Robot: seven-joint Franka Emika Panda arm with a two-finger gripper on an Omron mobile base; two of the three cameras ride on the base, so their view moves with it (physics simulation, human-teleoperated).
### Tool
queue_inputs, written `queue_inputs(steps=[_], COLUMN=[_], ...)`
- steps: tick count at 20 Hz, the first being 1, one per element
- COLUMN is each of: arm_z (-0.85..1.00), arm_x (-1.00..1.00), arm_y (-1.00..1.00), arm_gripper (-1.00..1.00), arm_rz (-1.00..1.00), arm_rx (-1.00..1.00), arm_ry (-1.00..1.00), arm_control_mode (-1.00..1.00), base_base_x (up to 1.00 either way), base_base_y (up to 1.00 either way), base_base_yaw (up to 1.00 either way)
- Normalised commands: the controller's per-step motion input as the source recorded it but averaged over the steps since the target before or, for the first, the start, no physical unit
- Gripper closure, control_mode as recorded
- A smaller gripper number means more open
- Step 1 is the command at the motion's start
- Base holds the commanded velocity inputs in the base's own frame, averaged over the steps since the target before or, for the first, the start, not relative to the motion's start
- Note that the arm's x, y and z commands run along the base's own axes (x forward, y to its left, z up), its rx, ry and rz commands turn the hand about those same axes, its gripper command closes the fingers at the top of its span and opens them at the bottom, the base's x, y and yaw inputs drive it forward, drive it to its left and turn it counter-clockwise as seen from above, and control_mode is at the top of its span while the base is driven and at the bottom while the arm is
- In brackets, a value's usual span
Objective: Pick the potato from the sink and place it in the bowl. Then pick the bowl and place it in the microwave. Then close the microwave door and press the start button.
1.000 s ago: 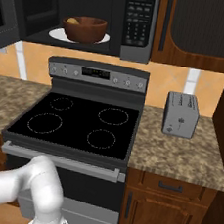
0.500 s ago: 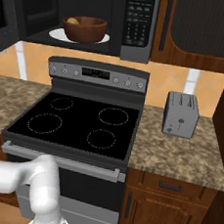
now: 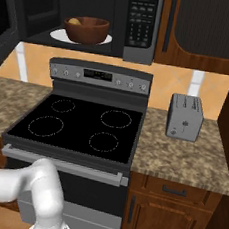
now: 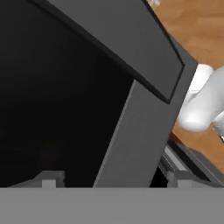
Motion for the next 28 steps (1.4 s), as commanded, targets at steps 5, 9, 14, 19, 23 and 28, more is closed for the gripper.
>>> queue_inputs(steps=[5, 9, 14, 19, 23, 28], arm_z=[-0.01, -0.04, 0.16, 0.20, 0.07, 0.00], arm_x=[0.81, 0.98, 1.00, 1.00, 1.00, 0.94], arm_y=[-1.00, -1.00, -0.86, -0.58, -0.10, -0.01], arm_gripper=[-1.00, -1.00, -1.00, -1.00, -1.00, -1.00], arm_rz=[0.20, 0.25, 0.18, 0.13, 0.02, 0.00], arm_rx=[-0.02, -0.09, -0.02, 0.00, -0.01, -0.02], arm_ry=[-0.04, -0.03, -0.06, -0.01, 0.00, 0.00], arm_control_mode=[-1.00, -1.00, -1.00, -1.00, -1.00, -1.00], base_base_x=[0.00, 0.00, 0.00, 0.00, 0.00, 0.00], base_base_y=[0.00, 0.00, 0.00, 0.00, 0.00, 0.00], base_base_yaw=[0.00, 0.00, 0.00, 0.00, 0.00, 0.00])
